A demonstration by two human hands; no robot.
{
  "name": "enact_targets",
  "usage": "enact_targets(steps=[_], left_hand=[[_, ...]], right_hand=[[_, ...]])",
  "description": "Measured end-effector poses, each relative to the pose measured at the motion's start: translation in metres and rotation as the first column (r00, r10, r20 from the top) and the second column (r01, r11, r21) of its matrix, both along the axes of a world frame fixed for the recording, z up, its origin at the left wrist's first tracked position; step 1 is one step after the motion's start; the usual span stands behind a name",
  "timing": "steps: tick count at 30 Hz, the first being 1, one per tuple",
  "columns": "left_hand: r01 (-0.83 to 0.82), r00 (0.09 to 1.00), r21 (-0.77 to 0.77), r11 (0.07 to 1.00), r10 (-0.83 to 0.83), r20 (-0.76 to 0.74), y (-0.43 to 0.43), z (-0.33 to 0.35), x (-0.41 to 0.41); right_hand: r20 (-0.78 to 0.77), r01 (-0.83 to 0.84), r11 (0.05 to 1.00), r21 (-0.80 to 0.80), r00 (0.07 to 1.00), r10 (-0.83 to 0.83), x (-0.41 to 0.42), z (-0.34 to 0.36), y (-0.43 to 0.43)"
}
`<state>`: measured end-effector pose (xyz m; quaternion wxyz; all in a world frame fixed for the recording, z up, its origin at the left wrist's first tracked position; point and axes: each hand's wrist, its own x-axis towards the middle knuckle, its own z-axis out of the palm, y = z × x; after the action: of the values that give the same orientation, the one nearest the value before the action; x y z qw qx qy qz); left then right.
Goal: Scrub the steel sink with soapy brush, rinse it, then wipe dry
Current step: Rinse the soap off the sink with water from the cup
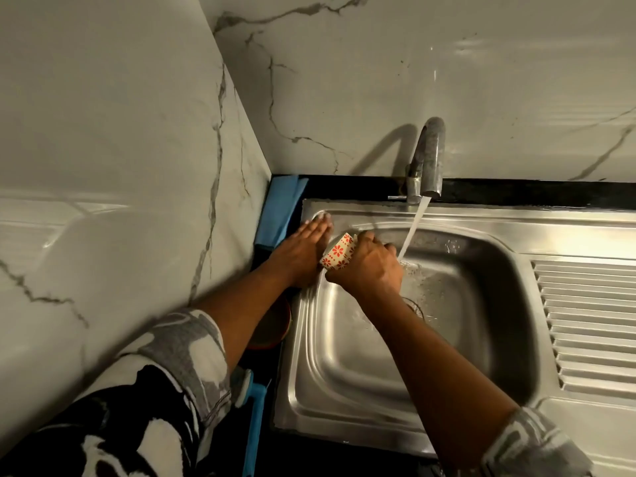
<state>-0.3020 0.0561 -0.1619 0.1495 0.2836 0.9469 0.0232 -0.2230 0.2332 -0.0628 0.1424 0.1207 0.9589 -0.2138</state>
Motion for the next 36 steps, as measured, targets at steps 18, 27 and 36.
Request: enact_targets(steps=[18,27,36], left_hand=[[-0.213,0.968,-0.026,0.977,0.207,-0.145,0.029,-0.004,-0.017],[-0.099,0.984,-0.079,0.992,0.085,-0.158,0.035,-0.005,0.018],[-0.077,0.996,-0.133,0.988,0.07,-0.059,0.034,-0.003,0.028]], right_hand=[[-0.177,-0.274,0.855,0.44,0.907,0.381,0.029,0.011,-0.01],[-0.157,0.203,0.979,-0.003,0.967,-0.201,0.048,-0.008,0.074],[-0.091,0.375,0.709,-0.597,0.847,-0.524,0.033,-0.011,0.092]])
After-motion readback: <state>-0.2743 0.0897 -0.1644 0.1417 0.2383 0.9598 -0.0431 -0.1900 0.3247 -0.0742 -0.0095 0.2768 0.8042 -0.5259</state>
